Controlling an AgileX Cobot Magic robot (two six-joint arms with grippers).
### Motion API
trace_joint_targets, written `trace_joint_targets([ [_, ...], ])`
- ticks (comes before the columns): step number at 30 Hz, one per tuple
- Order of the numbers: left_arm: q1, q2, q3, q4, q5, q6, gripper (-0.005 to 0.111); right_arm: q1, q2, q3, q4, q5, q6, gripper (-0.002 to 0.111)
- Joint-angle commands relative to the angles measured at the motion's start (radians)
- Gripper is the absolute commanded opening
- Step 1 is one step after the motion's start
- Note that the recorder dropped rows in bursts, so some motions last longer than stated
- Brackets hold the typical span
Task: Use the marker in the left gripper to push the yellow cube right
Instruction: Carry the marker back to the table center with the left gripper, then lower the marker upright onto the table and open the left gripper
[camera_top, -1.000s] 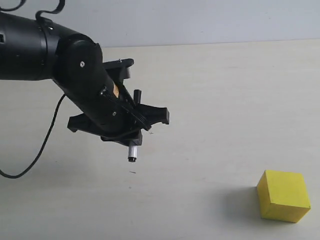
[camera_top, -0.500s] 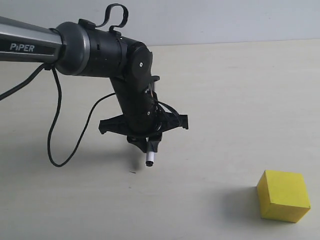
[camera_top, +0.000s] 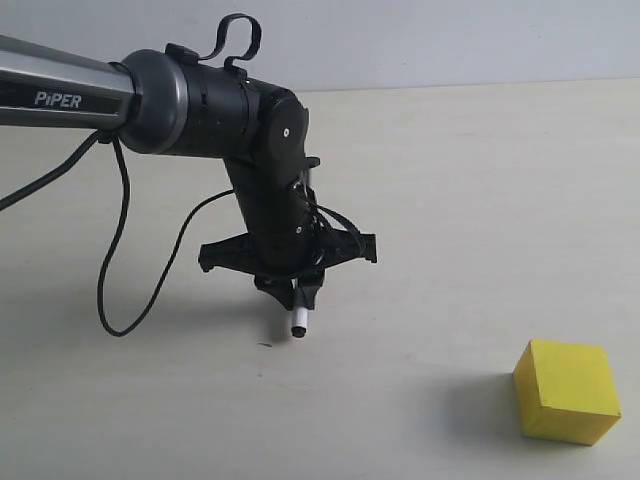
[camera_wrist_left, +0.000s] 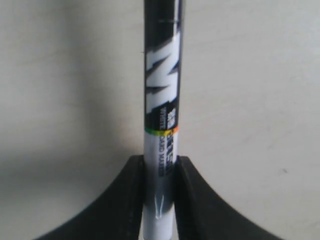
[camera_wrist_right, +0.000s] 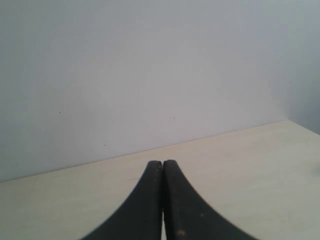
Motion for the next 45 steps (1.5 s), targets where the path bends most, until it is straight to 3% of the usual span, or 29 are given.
trace_joint_targets([
  [1,0.005,0.005,-0.004,-0.009,0.021,-0.003,0.000,0.002,-0.006,0.005,-0.003,-0.002,-0.005,0.000],
  [12,0.005,0.005,-0.004,-0.009,0.026,-0.006,0.001,0.002,-0.006,0.005,-0.003,-0.002,-0.005,0.000],
  [19,0.005,0.005,-0.004,-0.009,0.024,-0.006,0.025,0.002,-0.006,0.005,-0.003,-0.002,-0.005,0.000],
  [22,0.005,0.005,-0.004,-0.009,0.019,-0.006,0.030,0.002,-0.006,0.005,-0.003,-0.002,-0.005,0.000],
  [38,0.005,0.002,-0.005,-0.009,0.024,0.020,0.030,0.002,-0.006,0.005,-0.007,-0.002,-0.005,0.000],
  [43,0.026,-0.058,-0.120,-0.009,0.233,0.084,0.029,0.002,-0.006,0.005,-0.007,-0.002,-0.005,0.000],
  [45,0.019,-0.106,-0.144,0.004,0.274,0.125,0.021,0.002,-0.006,0.005,-0.007,-0.002,-0.005,0.000],
])
